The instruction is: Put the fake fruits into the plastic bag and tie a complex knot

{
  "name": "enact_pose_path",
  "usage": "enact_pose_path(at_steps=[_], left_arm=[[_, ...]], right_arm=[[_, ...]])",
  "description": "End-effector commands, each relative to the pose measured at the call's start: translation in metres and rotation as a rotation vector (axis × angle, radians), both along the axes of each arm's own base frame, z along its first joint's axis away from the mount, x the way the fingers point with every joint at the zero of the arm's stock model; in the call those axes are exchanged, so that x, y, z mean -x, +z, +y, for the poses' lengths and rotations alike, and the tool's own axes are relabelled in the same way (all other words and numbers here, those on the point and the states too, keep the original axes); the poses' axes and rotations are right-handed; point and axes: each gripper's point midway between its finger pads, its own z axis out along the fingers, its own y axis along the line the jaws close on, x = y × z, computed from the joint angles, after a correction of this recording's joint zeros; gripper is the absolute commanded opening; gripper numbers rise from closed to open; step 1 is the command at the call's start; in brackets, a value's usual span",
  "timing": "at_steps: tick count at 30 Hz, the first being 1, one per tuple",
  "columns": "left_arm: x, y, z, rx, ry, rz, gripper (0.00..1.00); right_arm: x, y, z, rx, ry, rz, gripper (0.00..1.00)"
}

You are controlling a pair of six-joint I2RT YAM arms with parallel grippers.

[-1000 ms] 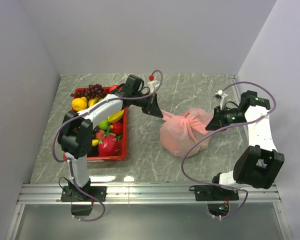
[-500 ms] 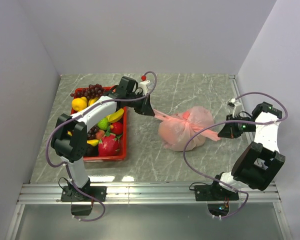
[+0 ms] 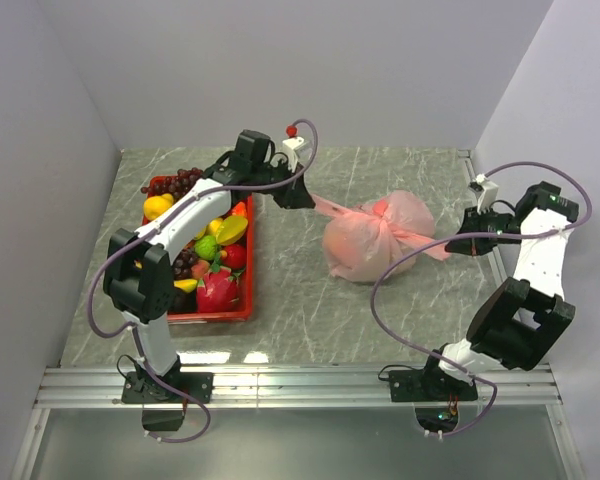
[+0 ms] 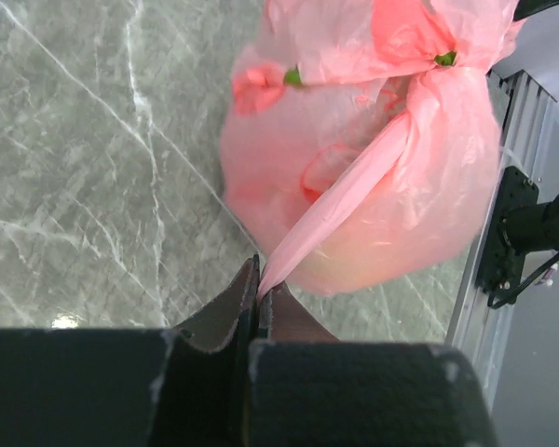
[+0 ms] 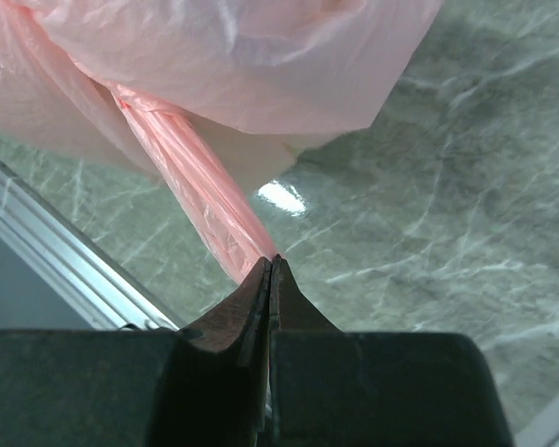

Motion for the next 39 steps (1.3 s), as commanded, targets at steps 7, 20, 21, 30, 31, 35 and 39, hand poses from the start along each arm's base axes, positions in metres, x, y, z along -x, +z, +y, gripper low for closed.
enact_pose_path(at_steps=[7, 20, 21, 30, 31, 35, 39], left_arm=[[-0.069, -0.07, 0.107, -0.237, 0.322, 0.004, 0.0], [-0.054, -0.043, 0.089, -0.155, 0.184, -0.04, 0.0], [-0.058, -0.044, 0.096, -0.17, 0.234, -0.054, 0.0], [-0.015, -0.019, 0.065, -0.053, -0.023, -0.03, 0.44], [-0.009, -0.016, 0.056, -0.055, -0.055, -0.046, 0.51], [-0.002, -0.007, 0.04, -0.102, -0.115, -0.137, 0.63], [-0.005, -0.002, 0.044, -0.153, -0.191, -0.258, 0.86]], right_arm=[[-0.005, -0.087, -0.079, 0.296, -0.13, 0.148, 0.0], [-0.04, -0.071, -0.044, 0.282, -0.025, 0.079, 0.0], [-0.043, -0.072, -0.054, 0.325, -0.051, 0.071, 0.0], [-0.039, -0.044, -0.012, 0.212, 0.093, 0.068, 0.51], [-0.039, -0.041, -0.007, 0.211, 0.106, 0.06, 0.59], [-0.042, -0.031, 0.008, 0.278, 0.152, 0.011, 0.84], [-0.047, -0.018, 0.011, 0.404, 0.208, -0.089, 0.86]])
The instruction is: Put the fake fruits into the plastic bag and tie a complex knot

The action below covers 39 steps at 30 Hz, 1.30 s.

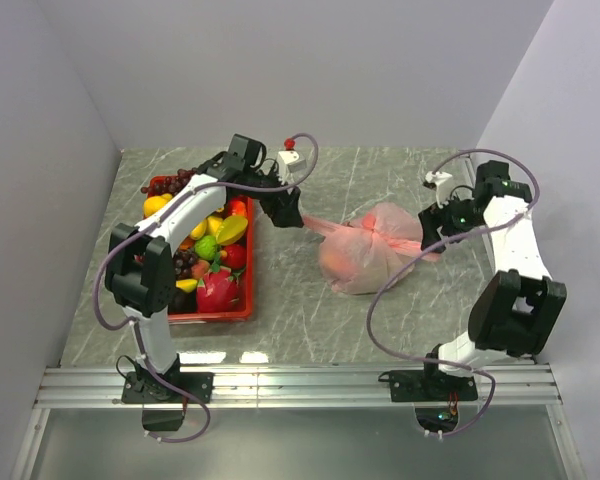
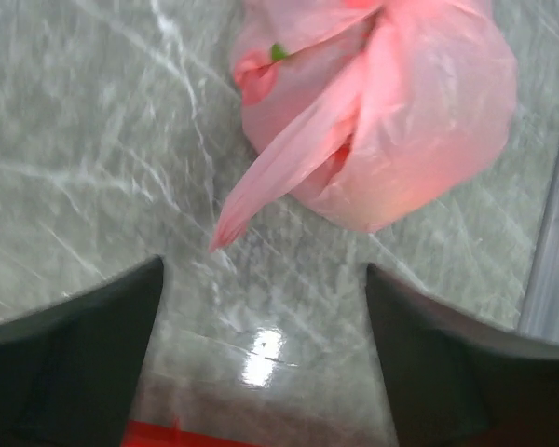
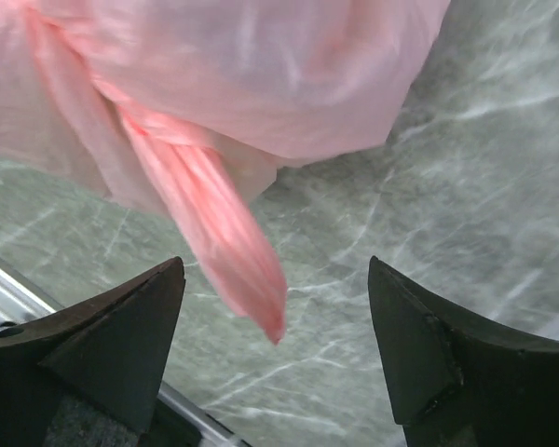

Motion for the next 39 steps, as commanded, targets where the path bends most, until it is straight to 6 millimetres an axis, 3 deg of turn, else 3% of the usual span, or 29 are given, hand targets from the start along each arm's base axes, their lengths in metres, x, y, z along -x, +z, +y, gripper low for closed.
enact_pose_path(at_steps=[1, 5, 10, 15, 16, 20, 22, 23, 25, 26, 27, 28, 29, 30, 34, 35, 36, 39], left_arm=[[-0.001, 0.04, 0.005, -0.023, -0.104, -0.215, 0.99], [-0.014, 0.04, 0.006, -0.084, -0.179, -0.386, 0.99], [-0.02, 0.02, -0.008, -0.197, -0.314, -0.553, 0.99], [-0.026, -0.007, -0.038, -0.316, -0.401, -0.732, 0.99], [-0.036, -0.005, -0.043, -0.343, -0.375, -0.793, 0.99], [-0.038, -0.033, -0.061, -0.413, -0.386, -0.833, 0.99], [-0.042, -0.036, -0.069, -0.411, -0.366, -0.844, 0.93], [-0.044, -0.041, -0.07, -0.404, -0.327, -0.814, 0.91], [-0.046, -0.041, -0.074, -0.389, -0.284, -0.783, 0.77], [-0.048, -0.037, -0.077, -0.364, -0.22, -0.731, 0.68], [-0.049, -0.035, -0.079, -0.339, -0.173, -0.693, 0.43], [-0.05, -0.032, -0.08, -0.319, -0.123, -0.655, 0.3], [-0.049, -0.029, -0.084, -0.275, -0.029, -0.563, 0.21], [-0.048, -0.027, -0.085, -0.25, 0.024, -0.506, 0.04], [-0.045, -0.013, -0.084, -0.077, 0.341, -0.184, 0.0], [-0.042, -0.014, -0.078, 0.001, 0.531, -0.011, 0.0], [-0.052, -0.017, -0.06, 0.002, 0.699, 0.028, 0.0], [-0.055, -0.022, -0.036, 0.101, 0.949, 0.274, 0.0]], right_arm=[[-0.003, 0.021, -0.003, 0.147, 0.065, -0.127, 0.87], [-0.003, 0.017, 0.012, 0.228, 0.183, -0.16, 0.88], [0.004, -0.009, 0.014, 0.3, 0.261, -0.093, 0.87], [-0.007, -0.027, 0.013, 0.381, 0.269, -0.105, 0.85], [-0.009, -0.028, 0.01, 0.398, 0.259, -0.109, 0.84], [-0.02, -0.034, 0.008, 0.42, 0.202, -0.133, 0.69], [-0.022, -0.037, 0.008, 0.413, 0.159, -0.135, 0.55], [-0.025, -0.036, 0.008, 0.411, 0.145, -0.148, 0.46], [-0.023, -0.038, 0.01, 0.389, 0.096, -0.141, 0.34], [-0.025, -0.036, 0.011, 0.382, 0.075, -0.158, 0.17], [-0.022, -0.04, 0.012, 0.371, 0.054, -0.149, 0.08], [-0.022, -0.039, 0.014, 0.345, -0.005, -0.143, 0.0], [-0.024, -0.037, 0.015, 0.33, -0.038, -0.158, 0.0], [-0.023, -0.038, 0.017, 0.311, -0.072, -0.156, 0.0], [-0.027, -0.035, 0.017, 0.211, -0.396, -0.176, 0.0], [-0.031, -0.029, 0.013, 0.192, -0.464, -0.198, 0.0], [-0.03, -0.028, 0.012, 0.167, -0.519, -0.193, 0.0], [-0.027, -0.026, 0.007, 0.045, -0.724, -0.145, 0.0]])
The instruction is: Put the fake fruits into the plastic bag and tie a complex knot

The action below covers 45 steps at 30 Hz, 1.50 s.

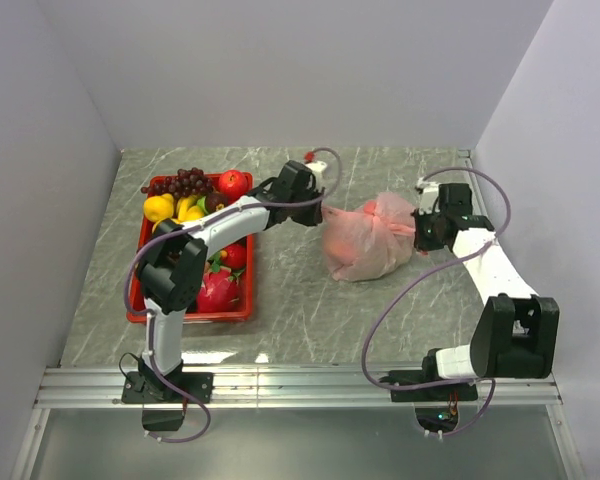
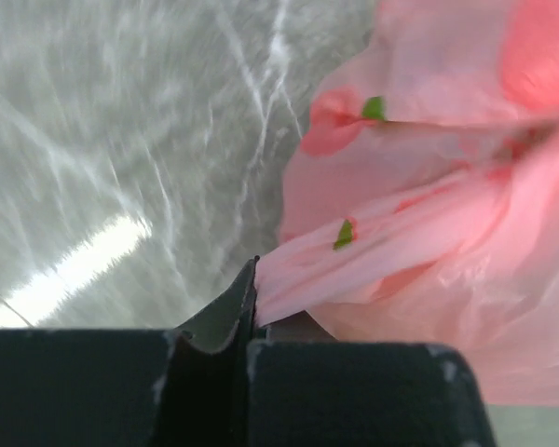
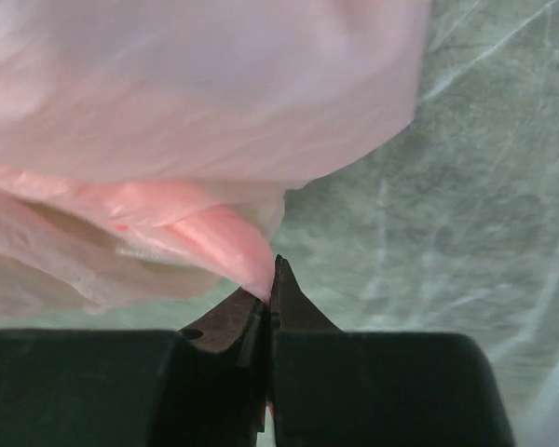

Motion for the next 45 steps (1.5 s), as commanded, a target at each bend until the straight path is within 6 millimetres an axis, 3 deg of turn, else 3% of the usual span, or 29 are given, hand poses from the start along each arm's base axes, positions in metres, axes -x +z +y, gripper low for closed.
enact_pose_path(at_steps=[1, 8, 10, 13, 16, 18, 21, 25, 29, 31, 33, 35, 38, 39, 40, 42, 44, 45], left_arm=[[-0.027, 0.032, 0.042, 0.292, 0.539, 0.218, 0.0], [-0.045, 0.029, 0.095, 0.3, 0.787, 0.227, 0.0], [-0.045, 0.021, 0.114, 0.286, 0.829, 0.237, 0.0], [-0.044, 0.016, 0.134, 0.258, 0.844, 0.224, 0.0], [-0.05, 0.043, 0.13, 0.303, 0.779, 0.163, 0.0], [-0.048, 0.076, 0.119, 0.341, 0.682, 0.098, 0.0], [-0.039, 0.1, 0.114, 0.335, 0.603, 0.019, 0.0], [-0.029, 0.076, 0.118, 0.243, 0.575, 0.039, 0.0], [-0.027, 0.027, 0.11, 0.131, 0.502, 0.134, 0.0], [-0.029, 0.02, 0.11, 0.114, 0.478, 0.138, 0.0], [-0.032, 0.025, 0.107, 0.126, 0.449, 0.127, 0.1], [-0.033, 0.042, 0.101, 0.136, 0.389, 0.097, 0.2], [-0.031, 0.081, 0.092, 0.157, 0.273, 0.031, 0.49], [-0.027, 0.089, 0.095, 0.148, 0.254, 0.031, 0.72], [-0.027, 0.118, 0.096, 0.16, 0.212, -0.03, 0.83], [-0.019, 0.146, 0.102, 0.18, 0.164, -0.052, 0.99], [-0.014, 0.167, 0.116, 0.167, 0.153, -0.088, 0.99], [-0.005, 0.166, 0.122, 0.137, 0.147, -0.061, 0.99]], right_arm=[[-0.011, 0.018, -0.02, -0.179, -0.407, -0.079, 0.0], [0.008, 0.018, -0.074, -0.266, -0.737, -0.105, 0.0], [0.016, 0.015, -0.084, -0.263, -0.78, -0.107, 0.0], [0.023, 0.001, -0.083, -0.249, -0.757, -0.06, 0.0], [0.022, 0.004, -0.056, -0.309, -0.635, -0.032, 0.0], [0.016, 0.019, -0.021, -0.374, -0.488, -0.029, 0.0], [0.016, 0.03, 0.016, -0.394, -0.329, -0.032, 0.0], [0.017, 0.008, 0.052, -0.439, -0.216, 0.052, 0.0], [0.007, -0.008, 0.063, -0.454, -0.156, 0.104, 0.0], [0.002, -0.018, 0.064, -0.446, -0.137, 0.133, 0.0], [-0.002, -0.015, 0.066, -0.449, -0.101, 0.143, 0.05], [0.0, -0.012, 0.068, -0.454, -0.078, 0.16, 0.25], [0.003, 0.011, 0.068, -0.431, -0.004, 0.096, 0.59], [0.003, 0.021, 0.067, -0.417, 0.035, 0.061, 0.67], [0.005, 0.039, 0.068, -0.407, 0.071, 0.003, 0.78], [0.011, 0.07, 0.07, -0.392, 0.148, -0.083, 0.84], [0.015, 0.094, 0.073, -0.384, 0.199, -0.14, 0.86], [0.015, 0.104, 0.074, -0.379, 0.226, -0.17, 0.87]])
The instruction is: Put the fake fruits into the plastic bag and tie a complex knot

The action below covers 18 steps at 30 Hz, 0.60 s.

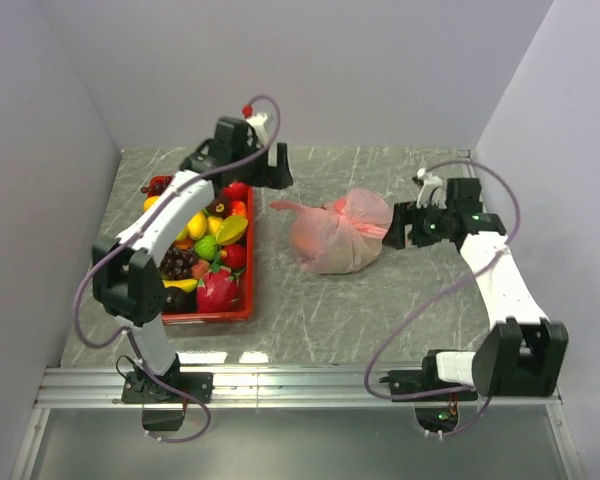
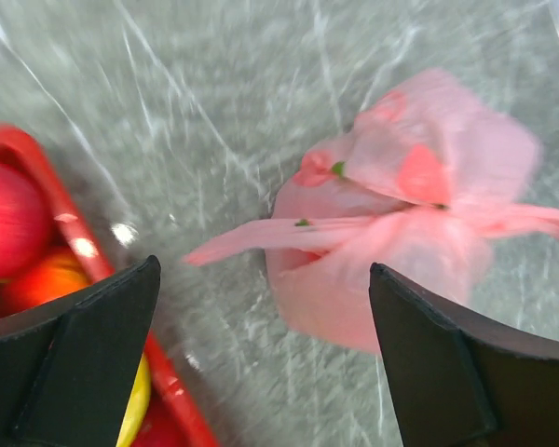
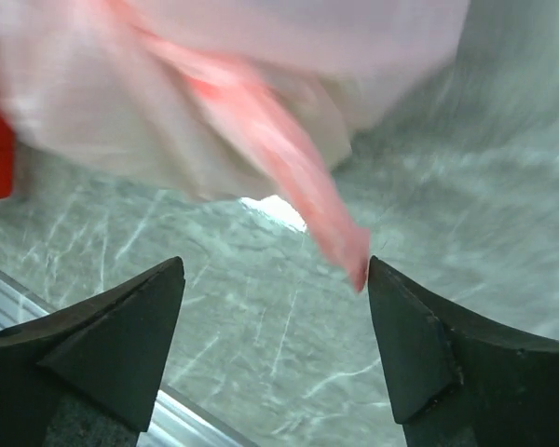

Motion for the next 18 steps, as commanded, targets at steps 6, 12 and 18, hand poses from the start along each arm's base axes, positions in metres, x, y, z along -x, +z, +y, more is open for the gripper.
enact_pose_path(at_steps=[6, 12, 18], left_arm=[[0.042, 0.093, 0.047, -0.055, -0.11, -0.104, 0.99], [0.062, 0.064, 0.082, -0.098, -0.046, -0.08, 0.99], [0.086, 0.041, 0.095, -0.134, -0.04, -0.051, 0.99]], right_arm=[[-0.01, 0.098, 0.017, 0.04, 0.206, -0.323, 0.9], [-0.027, 0.099, 0.049, 0.131, 0.342, -0.368, 0.92], [-0.034, 0.085, 0.086, 0.211, 0.459, -0.389, 0.93]])
